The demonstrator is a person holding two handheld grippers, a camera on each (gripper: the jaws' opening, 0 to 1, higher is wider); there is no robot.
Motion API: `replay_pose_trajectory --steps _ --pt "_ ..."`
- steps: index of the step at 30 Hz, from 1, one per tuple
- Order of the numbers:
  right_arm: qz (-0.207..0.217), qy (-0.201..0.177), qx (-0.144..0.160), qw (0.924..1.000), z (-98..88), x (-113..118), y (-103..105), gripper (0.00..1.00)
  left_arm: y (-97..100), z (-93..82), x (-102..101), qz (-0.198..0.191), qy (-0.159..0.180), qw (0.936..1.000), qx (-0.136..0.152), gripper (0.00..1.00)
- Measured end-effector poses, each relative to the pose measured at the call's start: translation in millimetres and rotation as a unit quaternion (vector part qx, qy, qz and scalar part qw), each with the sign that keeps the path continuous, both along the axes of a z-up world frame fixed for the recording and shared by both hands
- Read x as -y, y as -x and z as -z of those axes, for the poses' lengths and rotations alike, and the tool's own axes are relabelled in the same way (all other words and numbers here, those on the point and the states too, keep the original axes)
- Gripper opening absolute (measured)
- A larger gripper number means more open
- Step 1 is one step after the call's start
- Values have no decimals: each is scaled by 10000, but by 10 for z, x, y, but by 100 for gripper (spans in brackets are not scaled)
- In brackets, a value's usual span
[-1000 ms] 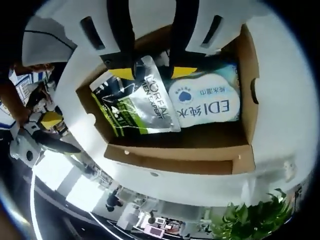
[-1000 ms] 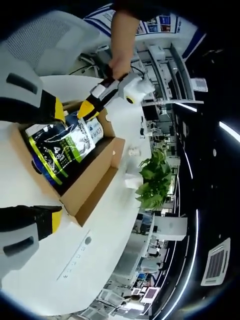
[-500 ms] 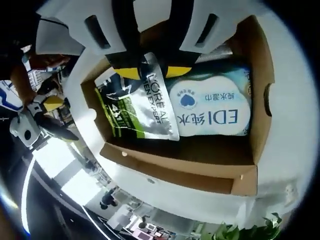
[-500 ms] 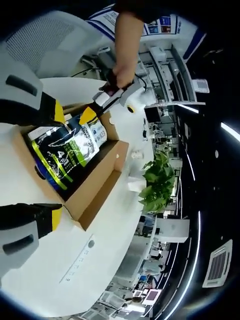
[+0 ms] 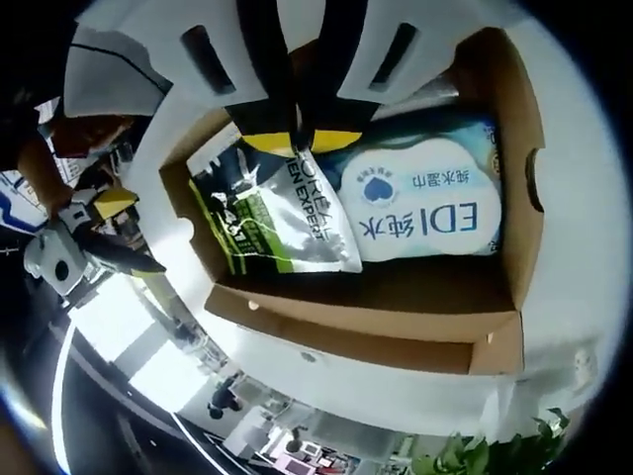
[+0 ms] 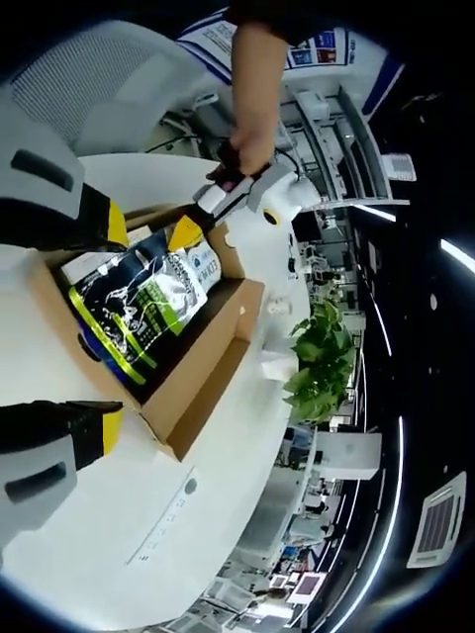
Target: Operate the shoe box by opening the lid, removing the specified soft item, and placing it in the target area until the item is outside and the box remains undamaged.
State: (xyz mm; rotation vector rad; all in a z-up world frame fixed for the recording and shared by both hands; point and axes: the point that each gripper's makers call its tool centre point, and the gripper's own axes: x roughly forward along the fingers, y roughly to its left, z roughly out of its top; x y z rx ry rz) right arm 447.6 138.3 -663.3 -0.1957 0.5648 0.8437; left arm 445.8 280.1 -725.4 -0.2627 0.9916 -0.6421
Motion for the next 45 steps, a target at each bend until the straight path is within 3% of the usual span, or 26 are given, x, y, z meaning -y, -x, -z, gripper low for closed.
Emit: replay_pose_trajectory --steps 13,22,27,31,45 --pt "-39 11 -46 10000 61 -33 13 56 36 -35 -29 222 -165 9995 164 1" --pt "-123 -38 -79 9999 81 -169 -26 54 39 -92 -190 176 -239 9992 250 0" --pt "-129 -112 -38 9998 95 -271 -116 52 36 -91 -284 199 -327 9990 239 0" --pt "-74 -195 -174 9996 175 -350 -190 53 19 -79 -353 173 -377 9989 209 0" --pt "132 -327 -383 9986 334 -506 -429 50 16 -5 -390 160 -433 9989 57 0"
